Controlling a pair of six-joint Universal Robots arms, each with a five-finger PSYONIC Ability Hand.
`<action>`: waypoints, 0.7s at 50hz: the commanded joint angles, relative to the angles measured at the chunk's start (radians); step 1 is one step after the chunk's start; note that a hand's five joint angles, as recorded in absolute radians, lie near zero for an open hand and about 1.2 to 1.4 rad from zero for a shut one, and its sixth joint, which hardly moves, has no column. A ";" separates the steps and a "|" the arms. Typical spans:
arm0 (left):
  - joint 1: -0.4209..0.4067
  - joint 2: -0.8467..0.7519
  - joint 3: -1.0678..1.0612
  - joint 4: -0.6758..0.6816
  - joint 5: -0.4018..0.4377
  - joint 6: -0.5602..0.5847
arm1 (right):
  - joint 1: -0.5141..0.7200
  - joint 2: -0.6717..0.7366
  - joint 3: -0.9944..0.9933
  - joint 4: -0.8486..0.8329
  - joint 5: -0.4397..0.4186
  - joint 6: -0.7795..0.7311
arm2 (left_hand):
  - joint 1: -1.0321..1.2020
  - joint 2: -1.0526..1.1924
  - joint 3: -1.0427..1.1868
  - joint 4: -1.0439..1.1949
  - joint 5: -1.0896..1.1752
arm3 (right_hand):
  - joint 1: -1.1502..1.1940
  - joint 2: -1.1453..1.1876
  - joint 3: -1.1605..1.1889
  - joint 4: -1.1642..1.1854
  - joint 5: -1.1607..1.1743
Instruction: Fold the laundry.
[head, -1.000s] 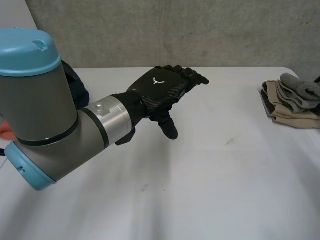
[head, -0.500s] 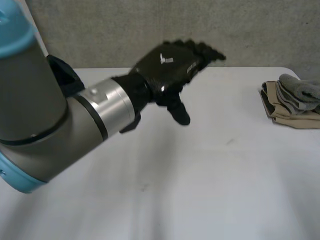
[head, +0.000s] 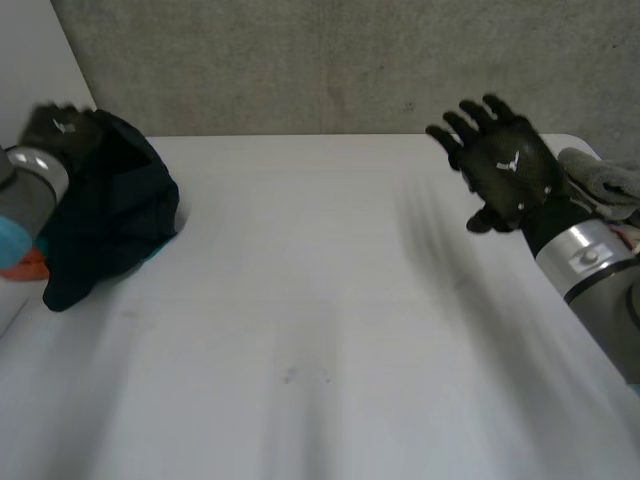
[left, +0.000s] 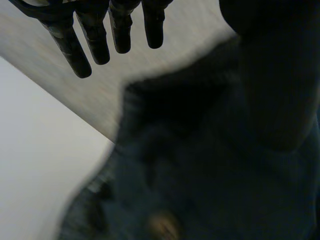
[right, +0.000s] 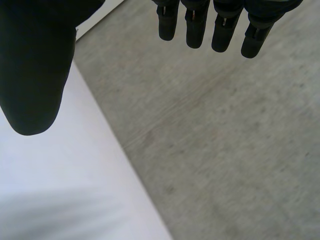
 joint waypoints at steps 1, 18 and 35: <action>0.068 -0.164 0.066 0.012 0.205 0.017 | -0.011 0.029 0.029 0.014 0.034 -0.014 | 0.401 0.395 0.392 0.399 0.380 | -0.061 -0.036 -0.036 -0.037 -0.048; -0.277 0.161 -0.095 0.179 0.190 -0.150 | -0.071 -0.039 0.055 0.081 0.050 -0.032 | 1.196 1.189 1.186 1.193 1.174 | -0.061 -0.036 -0.036 -0.037 -0.048; -0.755 -0.172 0.017 0.201 0.251 -0.141 | -0.155 -0.118 0.031 0.158 0.185 -0.005 | 0.038 0.032 0.028 0.035 0.016 | -0.061 -0.036 -0.036 -0.037 -0.048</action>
